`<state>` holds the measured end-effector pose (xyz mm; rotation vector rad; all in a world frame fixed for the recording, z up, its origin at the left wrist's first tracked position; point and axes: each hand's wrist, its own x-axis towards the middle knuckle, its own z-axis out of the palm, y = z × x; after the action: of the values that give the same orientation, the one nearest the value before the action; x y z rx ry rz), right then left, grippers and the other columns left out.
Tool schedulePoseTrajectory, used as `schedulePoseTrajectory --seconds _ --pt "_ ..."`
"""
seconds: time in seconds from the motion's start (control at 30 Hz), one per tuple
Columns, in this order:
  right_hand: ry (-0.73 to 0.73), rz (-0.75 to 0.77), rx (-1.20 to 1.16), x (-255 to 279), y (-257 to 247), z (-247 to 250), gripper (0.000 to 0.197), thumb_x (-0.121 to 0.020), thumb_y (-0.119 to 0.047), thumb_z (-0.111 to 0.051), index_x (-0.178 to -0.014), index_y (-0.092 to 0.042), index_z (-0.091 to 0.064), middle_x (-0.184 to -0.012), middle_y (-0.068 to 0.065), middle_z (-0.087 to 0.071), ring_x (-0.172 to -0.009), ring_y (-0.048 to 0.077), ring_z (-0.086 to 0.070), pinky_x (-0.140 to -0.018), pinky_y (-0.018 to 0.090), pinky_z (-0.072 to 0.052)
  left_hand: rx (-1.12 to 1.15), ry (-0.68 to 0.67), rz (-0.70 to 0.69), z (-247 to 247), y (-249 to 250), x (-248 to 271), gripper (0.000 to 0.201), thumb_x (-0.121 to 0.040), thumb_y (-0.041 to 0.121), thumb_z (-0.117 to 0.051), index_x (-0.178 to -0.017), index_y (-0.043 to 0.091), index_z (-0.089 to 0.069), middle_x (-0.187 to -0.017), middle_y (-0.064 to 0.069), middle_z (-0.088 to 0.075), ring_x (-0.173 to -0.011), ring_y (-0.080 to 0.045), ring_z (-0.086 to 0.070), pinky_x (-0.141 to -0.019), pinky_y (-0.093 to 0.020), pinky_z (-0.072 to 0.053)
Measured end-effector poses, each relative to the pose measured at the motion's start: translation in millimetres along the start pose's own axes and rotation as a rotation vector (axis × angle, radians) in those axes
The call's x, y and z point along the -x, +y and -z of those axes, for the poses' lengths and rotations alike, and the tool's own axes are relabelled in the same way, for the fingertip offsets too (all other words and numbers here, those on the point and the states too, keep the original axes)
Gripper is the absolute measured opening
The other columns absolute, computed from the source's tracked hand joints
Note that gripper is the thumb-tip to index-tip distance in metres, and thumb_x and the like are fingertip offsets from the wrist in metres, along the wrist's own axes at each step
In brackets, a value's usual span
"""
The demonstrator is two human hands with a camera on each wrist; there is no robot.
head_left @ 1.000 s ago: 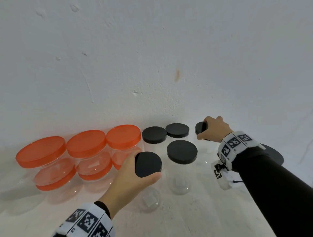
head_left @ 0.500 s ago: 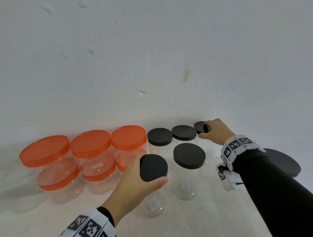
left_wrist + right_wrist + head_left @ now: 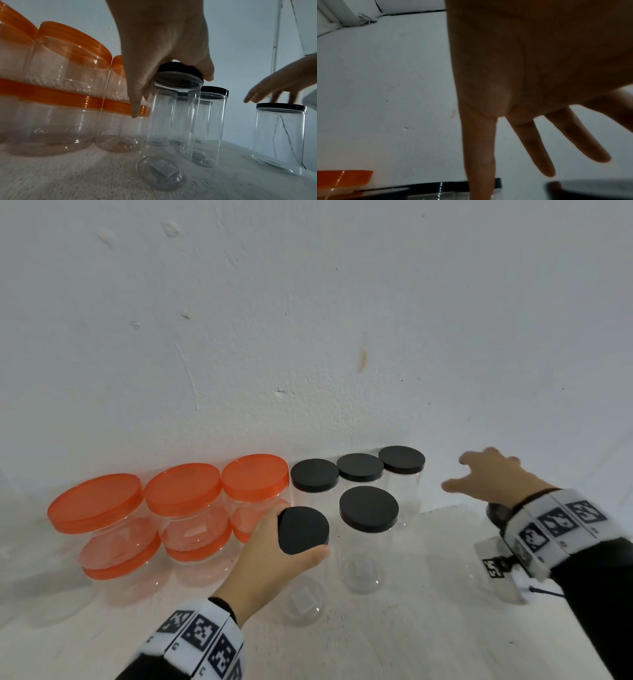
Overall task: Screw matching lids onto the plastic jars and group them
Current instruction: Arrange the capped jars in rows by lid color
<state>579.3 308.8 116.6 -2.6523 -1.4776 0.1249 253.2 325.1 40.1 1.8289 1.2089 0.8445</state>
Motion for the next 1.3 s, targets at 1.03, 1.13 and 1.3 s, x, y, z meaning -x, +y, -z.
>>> schedulePoseTrajectory --seconds 1.03,1.13,1.3 --pt "0.014 0.149 -0.397 3.2 -20.0 -39.7 0.037 -0.077 -0.034 -0.074 -0.101 -0.014 -0.054 -0.112 0.008 -0.042 -0.102 0.029 -0.048 -0.088 0.042 -0.048 -0.003 0.015 0.015 -0.3 -1.7 -0.7 0.079 -0.066 0.051 -0.081 -0.131 0.036 -0.037 -0.122 0.015 -0.048 -0.108 -0.006 -0.051 -0.080 -0.020 -0.047" --pt "0.004 0.177 -0.369 -0.3 -18.7 -38.9 0.033 -0.077 -0.032 -0.073 -0.099 -0.016 -0.053 -0.112 0.008 -0.044 -0.103 0.028 -0.046 -0.087 0.039 -0.046 -0.008 0.018 0.030 -0.2 -1.7 -0.2 0.084 -0.066 0.051 -0.081 -0.135 0.034 -0.036 -0.125 0.012 -0.048 -0.113 -0.009 -0.050 -0.091 -0.030 -0.050" --pt "-0.043 0.164 -0.311 -0.9 -17.0 -37.1 0.039 -0.079 -0.036 -0.069 -0.108 -0.017 -0.052 -0.117 0.008 -0.045 -0.113 0.030 -0.043 -0.093 0.040 -0.043 -0.011 0.020 0.034 0.0 -0.1 1.3 0.084 -0.067 0.050 -0.081 -0.135 0.032 -0.037 -0.127 0.010 -0.048 -0.114 -0.010 -0.050 -0.094 -0.033 -0.050"
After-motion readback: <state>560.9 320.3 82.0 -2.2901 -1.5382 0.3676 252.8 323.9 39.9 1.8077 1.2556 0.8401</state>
